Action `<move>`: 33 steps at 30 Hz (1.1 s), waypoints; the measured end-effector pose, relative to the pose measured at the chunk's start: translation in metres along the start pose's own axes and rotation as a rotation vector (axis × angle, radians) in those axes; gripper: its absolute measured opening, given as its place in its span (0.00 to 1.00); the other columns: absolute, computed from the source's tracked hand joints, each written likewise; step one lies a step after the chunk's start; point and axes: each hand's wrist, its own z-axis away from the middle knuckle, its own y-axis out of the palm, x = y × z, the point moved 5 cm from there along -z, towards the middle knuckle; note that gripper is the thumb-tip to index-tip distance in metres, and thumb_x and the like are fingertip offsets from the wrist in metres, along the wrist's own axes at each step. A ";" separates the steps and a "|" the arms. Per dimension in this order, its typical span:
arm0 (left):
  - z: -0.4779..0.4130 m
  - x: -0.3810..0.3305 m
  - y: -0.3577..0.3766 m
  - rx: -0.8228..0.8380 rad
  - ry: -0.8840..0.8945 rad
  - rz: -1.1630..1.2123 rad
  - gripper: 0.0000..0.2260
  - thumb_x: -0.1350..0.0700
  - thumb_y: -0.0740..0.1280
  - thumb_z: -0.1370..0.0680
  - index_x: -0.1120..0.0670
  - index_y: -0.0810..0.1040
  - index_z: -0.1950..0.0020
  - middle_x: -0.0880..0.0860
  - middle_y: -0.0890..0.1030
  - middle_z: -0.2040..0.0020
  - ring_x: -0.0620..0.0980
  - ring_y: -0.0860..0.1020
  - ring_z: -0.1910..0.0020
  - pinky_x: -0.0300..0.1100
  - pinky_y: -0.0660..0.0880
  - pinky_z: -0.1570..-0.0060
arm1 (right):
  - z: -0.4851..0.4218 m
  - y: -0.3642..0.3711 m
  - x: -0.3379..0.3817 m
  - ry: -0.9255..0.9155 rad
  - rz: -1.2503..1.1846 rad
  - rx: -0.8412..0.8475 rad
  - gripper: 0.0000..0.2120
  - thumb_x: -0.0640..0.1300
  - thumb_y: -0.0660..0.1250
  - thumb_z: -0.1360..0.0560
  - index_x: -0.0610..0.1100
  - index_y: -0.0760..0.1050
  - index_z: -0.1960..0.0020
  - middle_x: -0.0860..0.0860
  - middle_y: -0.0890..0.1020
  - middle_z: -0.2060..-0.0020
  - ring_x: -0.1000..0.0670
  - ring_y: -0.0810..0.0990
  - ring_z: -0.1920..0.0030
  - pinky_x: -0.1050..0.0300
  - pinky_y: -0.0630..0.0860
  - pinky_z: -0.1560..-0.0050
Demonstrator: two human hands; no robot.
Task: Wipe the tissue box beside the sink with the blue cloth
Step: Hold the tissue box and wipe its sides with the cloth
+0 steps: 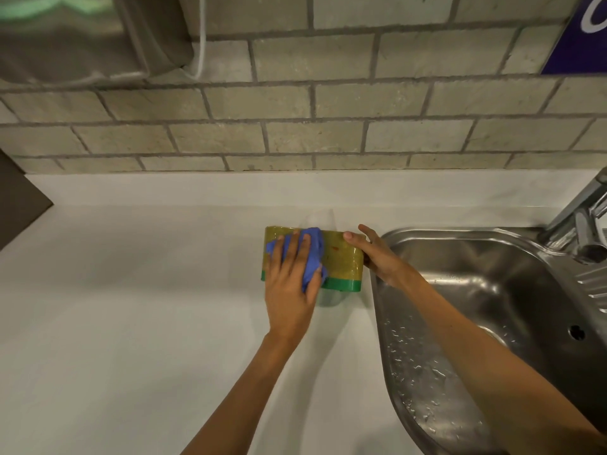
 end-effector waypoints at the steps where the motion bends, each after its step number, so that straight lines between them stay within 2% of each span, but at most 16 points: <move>1: -0.001 -0.010 0.006 0.029 0.047 -0.040 0.23 0.48 0.58 0.23 0.62 0.73 0.34 0.61 0.76 0.34 0.63 0.70 0.32 0.63 0.68 0.35 | 0.000 0.000 0.000 -0.003 -0.010 0.000 0.45 0.55 0.69 0.33 0.47 0.47 0.24 0.44 0.68 0.31 0.49 0.72 0.41 0.57 0.68 0.41; 4: -0.001 -0.026 0.019 0.074 0.095 -0.220 0.24 0.48 0.59 0.25 0.59 0.75 0.35 0.61 0.77 0.35 0.66 0.73 0.35 0.65 0.65 0.38 | 0.001 0.000 -0.002 -0.004 -0.024 -0.007 0.50 0.61 0.69 0.38 0.48 0.47 0.24 0.45 0.69 0.31 0.48 0.73 0.40 0.57 0.68 0.40; 5: 0.000 -0.027 0.021 0.082 0.110 -0.265 0.24 0.47 0.59 0.26 0.59 0.76 0.35 0.61 0.78 0.36 0.66 0.74 0.36 0.65 0.66 0.39 | 0.001 0.000 -0.002 -0.005 -0.021 -0.015 0.49 0.61 0.68 0.37 0.48 0.47 0.24 0.46 0.70 0.32 0.49 0.74 0.41 0.58 0.69 0.41; 9: 0.004 -0.017 0.020 0.075 0.198 -0.330 0.24 0.47 0.60 0.27 0.59 0.75 0.35 0.61 0.78 0.36 0.66 0.74 0.36 0.65 0.64 0.39 | -0.002 -0.002 0.000 -0.013 0.005 -0.062 0.43 0.56 0.68 0.31 0.47 0.48 0.24 0.53 0.77 0.50 0.56 0.77 0.51 0.64 0.73 0.54; 11: 0.002 -0.003 0.014 0.037 0.109 -0.291 0.24 0.49 0.59 0.26 0.60 0.74 0.34 0.62 0.77 0.35 0.67 0.72 0.35 0.66 0.64 0.38 | -0.003 -0.001 0.002 -0.022 0.028 -0.077 0.43 0.55 0.68 0.30 0.46 0.49 0.24 0.52 0.77 0.50 0.56 0.77 0.52 0.64 0.73 0.56; 14: -0.008 0.011 0.004 -0.007 -0.140 -0.213 0.25 0.51 0.57 0.25 0.62 0.72 0.32 0.64 0.74 0.33 0.70 0.69 0.33 0.67 0.67 0.37 | -0.003 0.002 0.004 -0.022 0.056 -0.070 0.43 0.55 0.68 0.30 0.46 0.49 0.24 0.48 0.73 0.42 0.52 0.76 0.49 0.62 0.74 0.53; 15: -0.012 0.008 0.005 -0.008 -0.172 -0.199 0.25 0.51 0.57 0.25 0.62 0.72 0.32 0.64 0.74 0.33 0.69 0.68 0.33 0.67 0.67 0.37 | -0.003 0.003 0.004 -0.021 0.055 -0.068 0.43 0.56 0.68 0.30 0.46 0.49 0.24 0.48 0.72 0.42 0.51 0.76 0.48 0.61 0.73 0.50; 17: -0.014 -0.009 0.014 0.023 -0.099 -0.202 0.25 0.50 0.57 0.25 0.61 0.72 0.33 0.63 0.75 0.33 0.68 0.70 0.33 0.66 0.66 0.37 | -0.004 0.004 0.004 -0.020 0.041 -0.073 0.44 0.57 0.68 0.31 0.46 0.49 0.24 0.46 0.73 0.38 0.49 0.75 0.44 0.58 0.72 0.42; 19: -0.005 -0.028 0.028 0.068 0.057 -0.219 0.25 0.49 0.58 0.26 0.58 0.72 0.32 0.61 0.76 0.34 0.66 0.70 0.33 0.63 0.63 0.33 | -0.004 0.001 0.004 -0.018 0.052 -0.089 0.44 0.58 0.68 0.32 0.47 0.49 0.24 0.46 0.74 0.37 0.50 0.75 0.44 0.56 0.69 0.36; 22: 0.016 -0.026 0.030 0.083 0.181 -0.202 0.25 0.48 0.60 0.26 0.54 0.66 0.30 0.60 0.74 0.32 0.60 0.63 0.28 0.51 0.51 0.26 | -0.004 -0.003 0.003 -0.012 0.093 -0.101 0.44 0.58 0.68 0.32 0.47 0.50 0.24 0.52 0.79 0.50 0.54 0.77 0.51 0.56 0.70 0.37; 23: 0.018 -0.017 0.024 0.066 0.171 -0.196 0.25 0.48 0.60 0.26 0.55 0.66 0.30 0.60 0.74 0.32 0.59 0.62 0.29 0.51 0.51 0.26 | -0.003 -0.002 0.004 -0.011 0.101 -0.095 0.44 0.58 0.68 0.32 0.47 0.50 0.24 0.53 0.79 0.52 0.56 0.77 0.53 0.55 0.70 0.37; 26: 0.008 0.016 0.005 -0.012 -0.057 -0.198 0.25 0.50 0.58 0.26 0.59 0.71 0.31 0.63 0.73 0.32 0.65 0.66 0.30 0.63 0.63 0.32 | -0.004 0.001 0.006 -0.006 0.135 -0.073 0.44 0.58 0.68 0.32 0.48 0.49 0.24 0.45 0.75 0.38 0.51 0.75 0.47 0.49 0.67 0.31; 29: -0.010 0.015 0.003 -0.037 -0.260 -0.135 0.26 0.50 0.56 0.26 0.61 0.71 0.31 0.64 0.72 0.31 0.69 0.66 0.31 0.65 0.63 0.33 | -0.003 0.001 0.008 -0.003 0.139 -0.072 0.45 0.59 0.68 0.32 0.48 0.49 0.24 0.44 0.69 0.31 0.48 0.72 0.40 0.46 0.64 0.29; 31: -0.011 -0.010 0.017 0.011 -0.177 -0.140 0.26 0.50 0.57 0.26 0.60 0.71 0.31 0.63 0.73 0.32 0.68 0.67 0.31 0.66 0.64 0.35 | -0.003 0.000 0.007 -0.007 0.114 -0.091 0.45 0.59 0.68 0.32 0.48 0.48 0.24 0.44 0.68 0.30 0.46 0.72 0.36 0.47 0.64 0.29; 33: 0.000 -0.035 0.034 0.072 -0.002 -0.212 0.26 0.49 0.58 0.26 0.58 0.71 0.31 0.61 0.75 0.33 0.65 0.70 0.32 0.65 0.64 0.35 | -0.004 -0.002 0.005 -0.004 0.095 -0.096 0.45 0.59 0.67 0.31 0.47 0.48 0.24 0.43 0.71 0.32 0.47 0.74 0.37 0.51 0.67 0.31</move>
